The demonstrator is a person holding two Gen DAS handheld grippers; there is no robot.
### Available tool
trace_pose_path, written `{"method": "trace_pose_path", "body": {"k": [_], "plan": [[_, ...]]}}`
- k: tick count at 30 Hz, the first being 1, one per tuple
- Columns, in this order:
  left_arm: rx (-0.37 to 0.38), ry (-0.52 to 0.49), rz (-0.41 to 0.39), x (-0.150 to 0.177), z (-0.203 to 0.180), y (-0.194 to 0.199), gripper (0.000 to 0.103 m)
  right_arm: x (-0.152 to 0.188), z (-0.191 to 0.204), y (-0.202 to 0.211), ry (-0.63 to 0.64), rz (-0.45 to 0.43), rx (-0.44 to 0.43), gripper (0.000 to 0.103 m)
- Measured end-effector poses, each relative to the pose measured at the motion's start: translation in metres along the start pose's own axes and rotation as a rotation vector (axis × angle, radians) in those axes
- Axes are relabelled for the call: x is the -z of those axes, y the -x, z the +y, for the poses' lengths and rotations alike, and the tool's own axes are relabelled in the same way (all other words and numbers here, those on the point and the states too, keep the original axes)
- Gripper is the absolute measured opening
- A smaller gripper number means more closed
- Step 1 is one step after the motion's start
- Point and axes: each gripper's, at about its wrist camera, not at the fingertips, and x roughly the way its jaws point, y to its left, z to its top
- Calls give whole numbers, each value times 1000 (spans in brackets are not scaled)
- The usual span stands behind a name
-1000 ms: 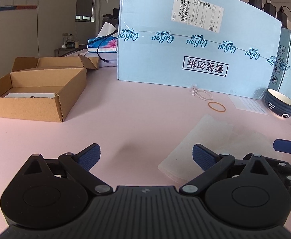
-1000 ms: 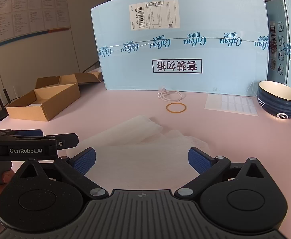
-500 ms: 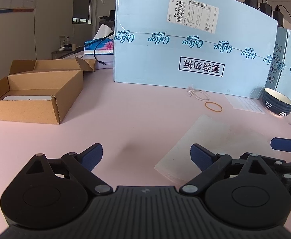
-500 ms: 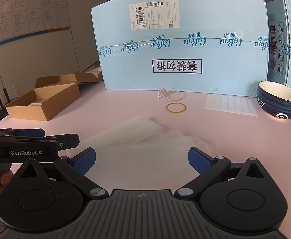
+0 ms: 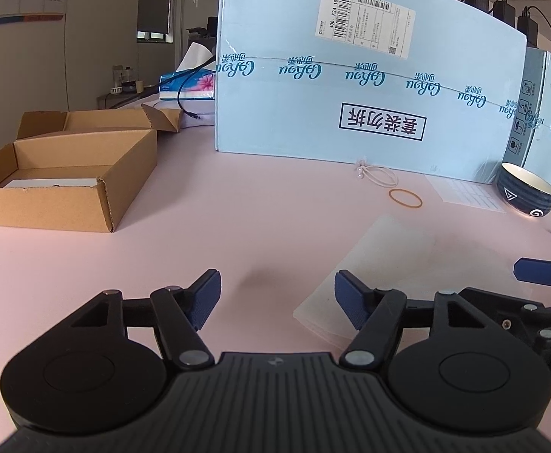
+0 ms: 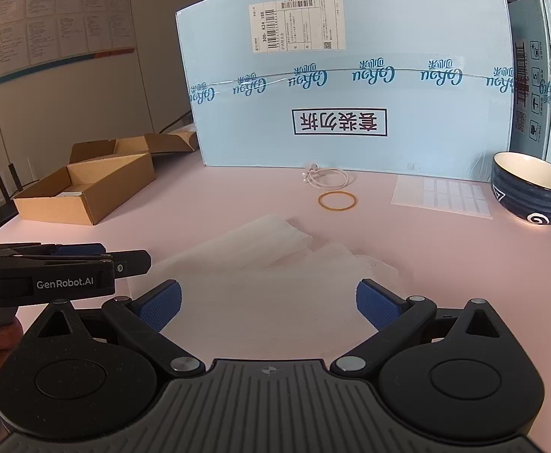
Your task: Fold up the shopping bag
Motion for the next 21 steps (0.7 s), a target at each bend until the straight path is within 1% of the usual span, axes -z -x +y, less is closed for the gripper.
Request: {"method": "trace_pose_path", "body": {"k": [1, 2, 3, 4, 5, 6, 7, 8, 9, 10, 11, 13, 16, 18, 19, 20, 21], "plan": [[5, 0, 0, 0, 0, 0, 51, 0, 0, 0, 1, 3, -3, 93], [10, 0, 0, 0, 0, 0, 49, 0, 1, -1, 2, 6, -4, 92], [15, 1, -1, 0, 0, 0, 46, 1, 1, -1, 1, 9, -5, 88], [29, 2, -2, 0, 0, 1, 43, 1, 0, -2, -2, 16, -8, 82], [43, 2, -4, 0, 0, 1, 42, 1, 0, -3, -4, 22, -11, 79], [71, 5, -6, 0, 1, 2, 41, 1, 0, -3, -5, 29, -15, 71], [93, 3, -11, 1, 0, 3, 36, 2, 1, -5, -6, 38, -19, 64], [100, -4, -14, 1, -1, 4, 35, 2, 1, -6, -6, 48, -20, 59], [106, -12, -18, 1, -3, 4, 32, 3, 1, -7, -6, 54, -18, 46], [110, -15, -16, 1, -4, 4, 27, 3, 1, -8, -9, 63, -14, 36], [114, -17, -13, 0, -4, 3, 25, 3, 1, -9, -11, 67, -12, 32], [131, -14, 4, 0, -4, 0, 21, 3, 1, -7, -15, 57, -18, 19], [151, -15, 21, 0, -5, -3, 15, 3, 0, -5, -21, 43, -27, 19], [160, -22, 22, 0, -7, -3, 14, 3, 0, -3, -25, 33, -32, 19], [162, -24, 20, 0, -8, -3, 15, 3, 0, -2, -27, 28, -35, 23], [160, -20, 20, 0, -7, -3, 16, 3, 0, -1, -29, 23, -38, 29], [160, -17, 23, 0, -7, -3, 23, 3, 0, 0, -31, 19, -41, 41]]}}
